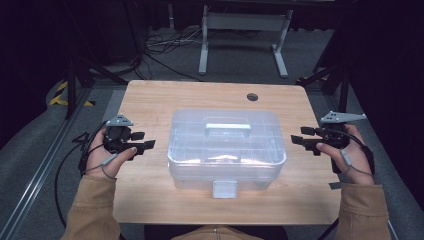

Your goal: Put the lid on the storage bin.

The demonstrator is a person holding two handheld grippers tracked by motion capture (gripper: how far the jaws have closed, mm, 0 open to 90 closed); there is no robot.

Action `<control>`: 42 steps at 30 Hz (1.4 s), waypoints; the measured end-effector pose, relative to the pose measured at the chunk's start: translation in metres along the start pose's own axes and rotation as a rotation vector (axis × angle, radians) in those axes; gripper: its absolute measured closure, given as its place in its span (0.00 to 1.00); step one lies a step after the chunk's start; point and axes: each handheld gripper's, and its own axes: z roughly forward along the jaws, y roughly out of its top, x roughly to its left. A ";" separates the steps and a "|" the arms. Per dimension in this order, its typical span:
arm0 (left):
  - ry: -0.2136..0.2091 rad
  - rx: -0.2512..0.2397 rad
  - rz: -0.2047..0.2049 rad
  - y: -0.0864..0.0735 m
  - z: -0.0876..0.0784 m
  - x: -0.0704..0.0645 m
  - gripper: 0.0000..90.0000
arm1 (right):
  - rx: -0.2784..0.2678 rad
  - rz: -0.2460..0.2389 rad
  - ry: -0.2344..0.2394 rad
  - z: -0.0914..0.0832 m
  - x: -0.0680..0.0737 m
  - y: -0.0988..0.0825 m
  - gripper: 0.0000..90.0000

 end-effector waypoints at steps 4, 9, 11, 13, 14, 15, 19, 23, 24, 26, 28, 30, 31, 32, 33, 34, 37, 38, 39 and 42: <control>0.028 -0.049 0.001 -0.004 0.007 0.009 0.45 | 0.011 0.002 -0.006 0.014 -0.011 -0.007 0.45; 0.044 -0.081 0.007 -0.008 0.015 0.017 0.42 | -0.014 0.008 -0.009 0.027 -0.023 -0.014 0.43; 0.041 -0.088 0.012 -0.011 0.020 0.021 0.42 | -0.027 0.002 -0.011 0.033 -0.028 -0.017 0.42; 0.039 -0.094 0.011 -0.013 0.023 0.024 0.41 | -0.036 -0.008 -0.008 0.039 -0.033 -0.021 0.42; 0.036 -0.102 0.005 -0.016 0.026 0.026 0.40 | -0.041 -0.015 -0.008 0.042 -0.035 -0.023 0.41; 0.032 -0.104 0.002 -0.017 0.028 0.027 0.40 | -0.036 -0.019 -0.008 0.045 -0.038 -0.025 0.41; 0.029 -0.102 0.000 -0.021 0.035 0.032 0.40 | -0.015 -0.031 -0.012 0.056 -0.046 -0.033 0.39; 0.031 -0.091 -0.002 -0.025 0.042 0.034 0.39 | -0.007 -0.014 -0.022 0.065 -0.052 -0.041 0.38; 0.030 -0.089 -0.003 -0.026 0.044 0.034 0.39 | -0.007 -0.014 -0.022 0.065 -0.052 -0.041 0.38; 0.039 -0.081 -0.002 -0.027 0.047 0.035 0.39 | -0.002 -0.003 -0.030 0.068 -0.054 -0.045 0.38; 0.042 -0.077 0.001 -0.029 0.050 0.036 0.39 | 0.007 0.004 -0.032 0.072 -0.056 -0.048 0.38; 0.037 -0.074 0.003 -0.032 0.054 0.038 0.39 | 0.039 0.011 -0.036 0.077 -0.058 -0.051 0.37; 0.037 -0.074 0.003 -0.032 0.054 0.038 0.39 | 0.039 0.011 -0.036 0.077 -0.058 -0.051 0.37; 0.041 -0.072 0.002 -0.033 0.056 0.038 0.39 | 0.049 0.011 -0.040 0.079 -0.059 -0.052 0.37; 0.049 -0.068 0.007 -0.034 0.058 0.039 0.38 | 0.064 0.002 -0.049 0.081 -0.059 -0.053 0.37; 0.049 -0.061 0.004 -0.035 0.059 0.040 0.38 | 0.077 0.000 -0.050 0.083 -0.059 -0.055 0.37; 0.077 -0.041 0.003 -0.038 0.065 0.040 0.37 | 0.095 -0.004 -0.055 0.087 -0.059 -0.056 0.37; 0.085 -0.032 0.004 -0.039 0.067 0.040 0.37 | 0.098 -0.008 -0.058 0.088 -0.058 -0.057 0.37; 0.080 -0.019 0.005 -0.040 0.069 0.041 0.38 | 0.091 -0.013 -0.061 0.090 -0.058 -0.058 0.37; 0.066 -0.002 0.000 -0.042 0.074 0.041 0.38 | 0.080 -0.016 -0.056 0.093 -0.058 -0.060 0.37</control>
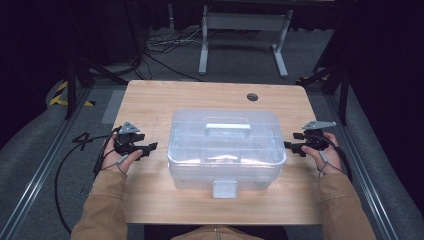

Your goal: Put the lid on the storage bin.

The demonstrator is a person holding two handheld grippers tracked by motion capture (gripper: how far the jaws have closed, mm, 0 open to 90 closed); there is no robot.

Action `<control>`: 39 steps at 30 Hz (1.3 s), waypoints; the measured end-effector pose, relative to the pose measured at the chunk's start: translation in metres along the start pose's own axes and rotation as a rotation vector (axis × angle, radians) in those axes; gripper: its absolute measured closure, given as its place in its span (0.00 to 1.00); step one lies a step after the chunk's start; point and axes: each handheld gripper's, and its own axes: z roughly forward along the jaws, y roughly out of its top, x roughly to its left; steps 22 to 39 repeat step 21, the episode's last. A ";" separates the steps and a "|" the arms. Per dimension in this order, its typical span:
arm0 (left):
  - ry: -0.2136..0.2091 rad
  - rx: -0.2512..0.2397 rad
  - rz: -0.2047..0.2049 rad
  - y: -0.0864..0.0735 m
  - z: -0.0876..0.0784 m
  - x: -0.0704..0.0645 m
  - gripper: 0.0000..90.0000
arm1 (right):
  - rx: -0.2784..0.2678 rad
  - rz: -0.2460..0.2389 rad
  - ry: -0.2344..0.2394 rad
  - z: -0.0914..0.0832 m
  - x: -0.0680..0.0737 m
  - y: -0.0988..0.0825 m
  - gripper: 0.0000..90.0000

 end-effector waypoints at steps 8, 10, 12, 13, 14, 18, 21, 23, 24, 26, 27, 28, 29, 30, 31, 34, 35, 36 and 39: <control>-0.019 0.006 0.008 -0.005 0.007 0.000 0.37 | 0.000 -0.012 -0.028 0.009 -0.001 -0.007 0.37; -0.024 0.009 0.008 -0.006 0.008 0.000 0.37 | 0.002 -0.007 -0.027 0.011 -0.001 -0.009 0.37; -0.027 0.010 0.014 -0.006 0.009 0.001 0.37 | -0.002 -0.012 -0.027 0.013 -0.001 -0.010 0.37; -0.029 0.015 0.012 -0.007 0.010 0.000 0.37 | -0.004 -0.013 -0.027 0.014 -0.001 -0.010 0.37; -0.031 0.017 0.016 -0.007 0.010 0.001 0.37 | -0.005 -0.012 -0.024 0.015 -0.001 -0.010 0.37; -0.036 0.020 0.005 -0.009 0.011 0.001 0.37 | -0.004 -0.015 -0.025 0.016 -0.001 -0.011 0.37; -0.038 0.032 0.011 -0.009 0.011 0.001 0.37 | -0.011 -0.011 -0.024 0.016 -0.001 -0.010 0.37; -0.038 0.032 0.011 -0.009 0.011 0.001 0.37 | -0.011 -0.011 -0.024 0.016 -0.001 -0.010 0.37; -0.038 0.032 0.011 -0.009 0.011 0.001 0.37 | -0.011 -0.011 -0.024 0.016 -0.001 -0.010 0.37; -0.038 0.032 0.011 -0.009 0.011 0.001 0.37 | -0.011 -0.011 -0.024 0.016 -0.001 -0.010 0.37; -0.038 0.032 0.011 -0.009 0.011 0.001 0.37 | -0.011 -0.011 -0.024 0.016 -0.001 -0.010 0.37; -0.038 0.032 0.011 -0.009 0.011 0.001 0.37 | -0.011 -0.011 -0.024 0.016 -0.001 -0.010 0.37; -0.038 0.032 0.011 -0.009 0.011 0.001 0.37 | -0.011 -0.011 -0.024 0.016 -0.001 -0.010 0.37; -0.038 0.032 0.011 -0.009 0.011 0.001 0.37 | -0.011 -0.011 -0.024 0.016 -0.001 -0.010 0.37; -0.038 0.032 0.011 -0.009 0.011 0.001 0.37 | -0.011 -0.011 -0.024 0.016 -0.001 -0.010 0.37; -0.038 0.032 0.011 -0.009 0.011 0.001 0.37 | -0.011 -0.011 -0.024 0.016 -0.001 -0.010 0.37; -0.038 0.032 0.011 -0.009 0.011 0.001 0.37 | -0.011 -0.011 -0.024 0.016 -0.001 -0.010 0.37; -0.038 0.032 0.011 -0.009 0.011 0.001 0.37 | -0.011 -0.011 -0.024 0.016 -0.001 -0.010 0.37; -0.038 0.032 0.011 -0.009 0.011 0.001 0.37 | -0.011 -0.011 -0.024 0.016 -0.001 -0.010 0.37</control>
